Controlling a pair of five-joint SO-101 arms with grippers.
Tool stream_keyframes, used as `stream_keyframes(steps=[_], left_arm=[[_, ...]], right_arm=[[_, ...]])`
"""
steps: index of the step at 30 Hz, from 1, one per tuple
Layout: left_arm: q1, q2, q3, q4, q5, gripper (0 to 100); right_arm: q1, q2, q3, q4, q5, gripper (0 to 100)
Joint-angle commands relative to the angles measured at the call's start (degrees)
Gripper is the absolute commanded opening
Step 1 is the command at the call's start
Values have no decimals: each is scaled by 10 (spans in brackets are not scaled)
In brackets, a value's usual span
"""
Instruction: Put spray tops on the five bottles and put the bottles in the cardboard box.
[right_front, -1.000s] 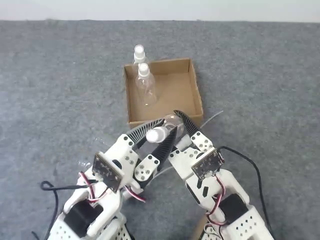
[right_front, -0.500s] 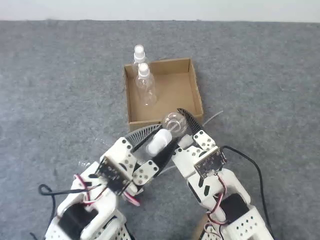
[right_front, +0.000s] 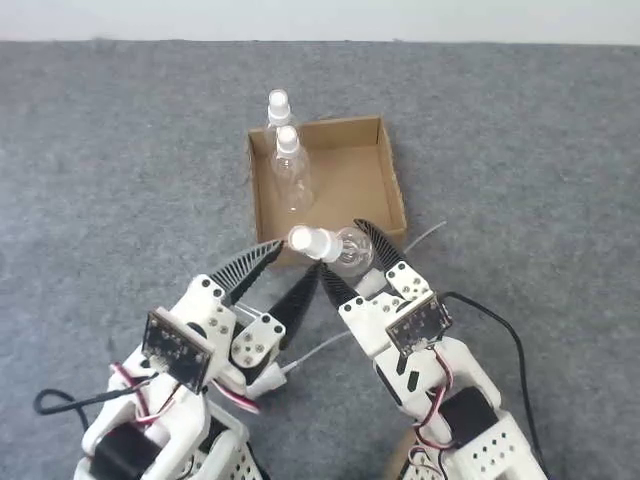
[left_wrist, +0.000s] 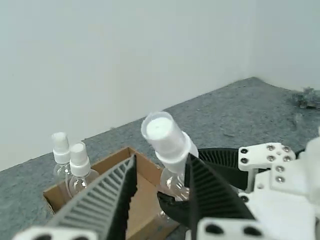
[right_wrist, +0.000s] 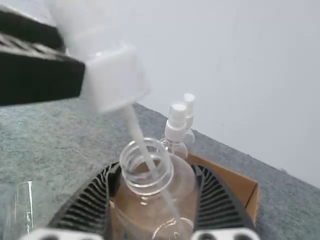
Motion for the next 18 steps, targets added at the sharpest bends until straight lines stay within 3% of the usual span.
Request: stream_keyframes(steps=[1,6,10,18], left_arm=[[-9,-10,-27,-1,10,118],[40,-9,-22,2,4,62],[69,-9,7,-11,-41,59],[70,-9,13,-18,-48,58]], right_arm=[[-8,-20,11,10,-2,26],[-36,-23,11,29,24,26],[-36,-22,11,29,28,26],[-35,-22,11,29,29,26]])
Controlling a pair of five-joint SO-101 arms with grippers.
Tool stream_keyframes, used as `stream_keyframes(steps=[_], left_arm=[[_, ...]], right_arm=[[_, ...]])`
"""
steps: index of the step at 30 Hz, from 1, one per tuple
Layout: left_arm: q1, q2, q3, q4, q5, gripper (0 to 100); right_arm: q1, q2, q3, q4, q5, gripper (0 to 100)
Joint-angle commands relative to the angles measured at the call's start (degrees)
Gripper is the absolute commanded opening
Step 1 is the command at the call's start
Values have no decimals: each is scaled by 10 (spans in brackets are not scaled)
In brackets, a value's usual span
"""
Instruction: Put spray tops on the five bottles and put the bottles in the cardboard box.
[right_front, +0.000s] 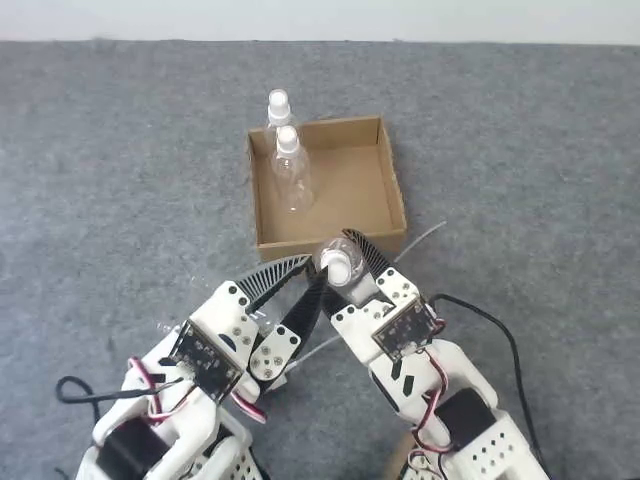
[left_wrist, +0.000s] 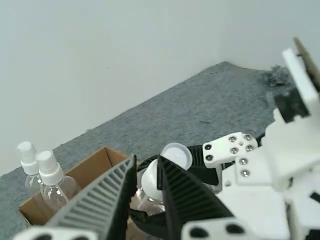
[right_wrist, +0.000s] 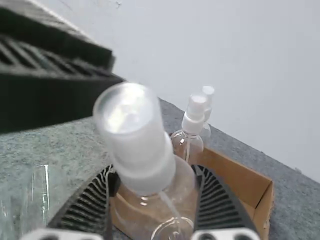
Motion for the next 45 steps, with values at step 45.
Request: stream_keyframes(steps=[45], left_arm=[[-17,-8,107,-124,-14,58]], right_arm=[[-5,-26,10,9,11,26]])
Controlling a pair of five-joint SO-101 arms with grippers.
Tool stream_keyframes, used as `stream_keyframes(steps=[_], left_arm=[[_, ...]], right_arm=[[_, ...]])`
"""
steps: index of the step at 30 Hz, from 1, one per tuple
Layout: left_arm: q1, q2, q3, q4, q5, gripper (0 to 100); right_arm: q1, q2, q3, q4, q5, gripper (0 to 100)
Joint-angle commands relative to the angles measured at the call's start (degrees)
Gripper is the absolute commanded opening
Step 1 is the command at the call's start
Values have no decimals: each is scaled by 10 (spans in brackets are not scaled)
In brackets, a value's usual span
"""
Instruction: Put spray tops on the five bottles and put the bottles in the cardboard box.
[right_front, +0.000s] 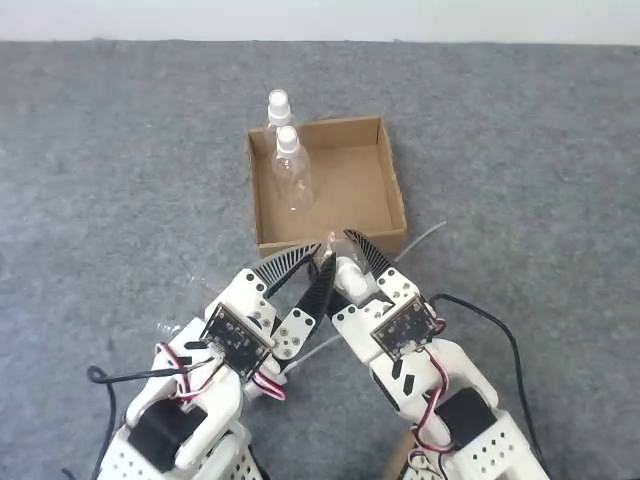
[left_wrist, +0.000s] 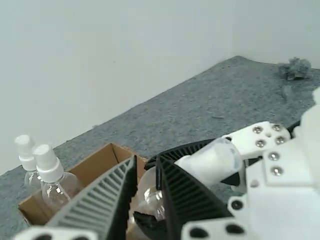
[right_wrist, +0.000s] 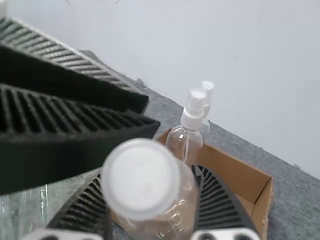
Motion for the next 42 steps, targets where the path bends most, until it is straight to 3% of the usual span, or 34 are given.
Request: stream_keyframes(steps=[1,5,13,21,29,42], left_arm=[[3,-8,-8,-7,-3,58],[-2,-9,-33,7,-2,58],[-76,-9,-87,33,-4,58],[-251,-9,-115,74,0,58],[-405,-9,-79,86,85,58],[-482,-9,29,83,91,58]], right_arm=[[-6,-26,10,1,9,26],[-5,-26,10,1,9,26],[-5,-26,10,22,9,26],[-4,-26,10,22,9,26],[-4,-25,10,22,9,26],[21,-25,10,22,10,7]])
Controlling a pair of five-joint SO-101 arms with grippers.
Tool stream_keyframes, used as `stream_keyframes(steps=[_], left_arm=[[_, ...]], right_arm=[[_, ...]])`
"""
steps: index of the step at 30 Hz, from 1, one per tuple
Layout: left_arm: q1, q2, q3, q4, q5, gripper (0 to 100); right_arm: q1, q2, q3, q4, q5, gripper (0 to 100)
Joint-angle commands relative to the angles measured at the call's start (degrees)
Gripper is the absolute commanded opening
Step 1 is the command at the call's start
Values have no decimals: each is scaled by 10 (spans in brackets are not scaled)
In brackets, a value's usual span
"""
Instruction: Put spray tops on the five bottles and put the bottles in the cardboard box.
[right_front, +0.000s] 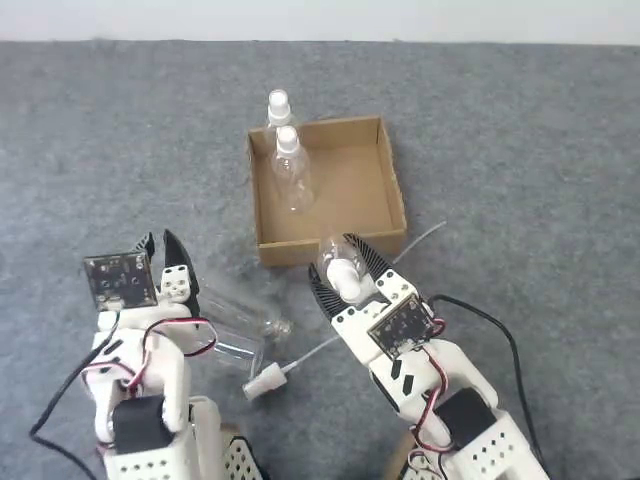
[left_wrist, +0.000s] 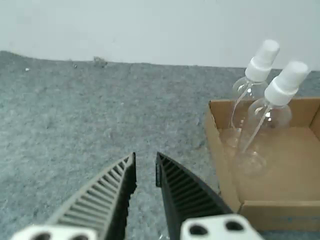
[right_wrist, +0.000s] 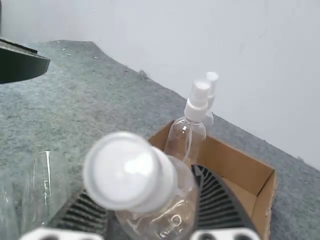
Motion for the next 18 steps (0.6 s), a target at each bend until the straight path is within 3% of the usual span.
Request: stream_keyframes(steps=[1,8,18], left_arm=[[-11,-9,5,-2,5,58],[-12,-9,35,-36,5,58],[-12,-9,51,-64,3,58]], right_arm=[[21,-25,10,1,10,7],[27,-22,-14,1,10,7],[29,-19,-135,78,10,8]])
